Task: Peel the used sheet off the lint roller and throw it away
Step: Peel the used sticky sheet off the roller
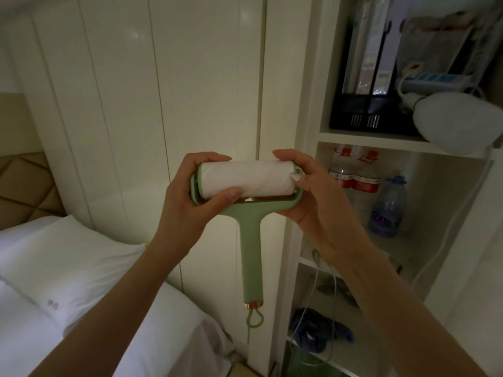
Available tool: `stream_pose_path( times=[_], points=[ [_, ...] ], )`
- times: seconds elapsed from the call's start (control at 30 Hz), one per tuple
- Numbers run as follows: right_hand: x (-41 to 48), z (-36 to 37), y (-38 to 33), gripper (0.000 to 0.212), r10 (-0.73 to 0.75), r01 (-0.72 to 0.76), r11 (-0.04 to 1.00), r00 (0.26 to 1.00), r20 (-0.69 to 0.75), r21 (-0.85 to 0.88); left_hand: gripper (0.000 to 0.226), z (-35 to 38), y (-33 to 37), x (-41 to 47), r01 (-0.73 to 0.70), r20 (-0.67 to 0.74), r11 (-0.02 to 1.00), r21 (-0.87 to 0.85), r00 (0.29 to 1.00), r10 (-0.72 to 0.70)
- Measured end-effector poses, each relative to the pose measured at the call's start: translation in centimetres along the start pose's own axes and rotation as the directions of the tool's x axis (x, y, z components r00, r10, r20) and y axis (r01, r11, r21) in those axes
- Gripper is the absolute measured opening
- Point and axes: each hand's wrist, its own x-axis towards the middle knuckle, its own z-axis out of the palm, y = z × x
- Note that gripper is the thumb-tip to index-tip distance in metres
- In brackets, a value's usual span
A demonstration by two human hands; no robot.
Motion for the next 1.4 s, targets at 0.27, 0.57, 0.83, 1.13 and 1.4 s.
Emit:
stream_pose_path(
  times=[0.27,0.57,0.83,1.13,1.4],
  points=[
    [-0.2,-0.3,-0.5,0.039,0.033,-0.033,0.999,0.999,0.018,0.023,0.037,0.2,0.0,0.0,-0.001,-0.001,0.999,-0.034,1.0,0.001],
    [-0.1,-0.4,-0.5,0.04,0.053,-0.062,0.994,0.994,0.1,0.089,0.034,0.0,-0.4,0.2,0.018,-0.012,0.999,-0.04,1.0,-0.019],
    [0.4,-0.6,0.2,0.049,0.054,-0.056,0.998,0.996,0.074,0.033,0.032,0.1,-0.9,0.1,0.042,-0.027,0.998,-0.048,0.999,-0.043],
    [0.6,-0.7,0.3,0.05,-0.375,0.313,0.782,0.927,-0.006,-0.539,0.027,0.1,-1.4,0.5,0.121,-0.121,0.991,-0.063,0.984,-0.128],
    [1.4,-1.6,1.5,0.019,-0.684,0.489,0.427,0.725,0.083,-0.76,0.027,1.0,-1.7,0.4,0.195,-0.137,0.979,-0.062,0.97,-0.202]
  ],
)
